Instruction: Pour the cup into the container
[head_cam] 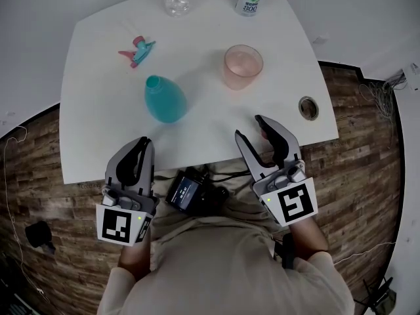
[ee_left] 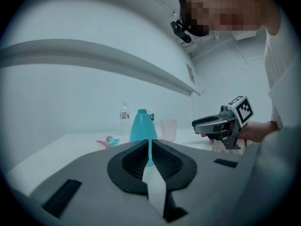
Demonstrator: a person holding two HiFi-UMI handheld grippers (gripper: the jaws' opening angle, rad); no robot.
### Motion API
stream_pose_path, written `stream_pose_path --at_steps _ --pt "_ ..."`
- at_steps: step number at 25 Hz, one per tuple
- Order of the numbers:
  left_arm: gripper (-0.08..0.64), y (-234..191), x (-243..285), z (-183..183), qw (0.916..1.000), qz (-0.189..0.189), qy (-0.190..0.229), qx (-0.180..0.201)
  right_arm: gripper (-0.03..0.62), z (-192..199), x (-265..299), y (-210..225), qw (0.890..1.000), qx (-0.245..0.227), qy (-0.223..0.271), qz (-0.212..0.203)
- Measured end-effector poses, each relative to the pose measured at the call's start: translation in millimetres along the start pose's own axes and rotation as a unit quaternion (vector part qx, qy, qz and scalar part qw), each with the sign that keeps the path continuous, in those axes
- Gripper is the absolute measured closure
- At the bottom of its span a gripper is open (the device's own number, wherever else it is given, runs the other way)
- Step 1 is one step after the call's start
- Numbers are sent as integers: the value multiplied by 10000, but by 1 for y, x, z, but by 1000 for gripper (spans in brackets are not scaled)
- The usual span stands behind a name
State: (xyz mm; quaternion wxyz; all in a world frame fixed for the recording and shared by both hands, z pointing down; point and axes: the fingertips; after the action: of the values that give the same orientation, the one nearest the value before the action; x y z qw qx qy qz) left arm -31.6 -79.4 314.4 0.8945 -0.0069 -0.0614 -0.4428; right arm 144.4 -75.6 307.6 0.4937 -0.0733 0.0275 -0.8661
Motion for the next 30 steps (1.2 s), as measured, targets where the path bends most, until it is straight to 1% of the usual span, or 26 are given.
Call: stream_pose_path --at_steps 8,13,19,21,24,30 --pt "534 -4 7 -8 10000 25 -19 34 414 -1 14 14 9998 -163 -119 -66" --pt "525 -10 11 -13 10000 33 -30 67 385 -3 25 24 9997 -159 -158 -90" --pt "514 -14 17 -14 10000 47 -56 61 328 -3 39 39 9996 -185 -203 -92" --pt "511 -15 19 -13 9999 47 -79 65 301 -1 44 44 9994 -169 -264 -118" --pt "502 -18 22 -12 9999 35 -111 85 279 3 52 51 9992 -125 -347 -163" --pt "494 -20 22 -13 9999 17 -114 92 276 3 62 61 9989 -148 -413 -172"
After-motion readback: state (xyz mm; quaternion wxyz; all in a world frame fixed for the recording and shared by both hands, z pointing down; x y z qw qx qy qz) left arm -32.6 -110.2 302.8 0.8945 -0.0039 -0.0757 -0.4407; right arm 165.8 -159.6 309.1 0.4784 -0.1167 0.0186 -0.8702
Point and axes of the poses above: the fingertips, and each gripper's own axes: x forward along the fingers, y to its right, z out of its underside, and after that the axes turned 1 degree about -z, right-handed
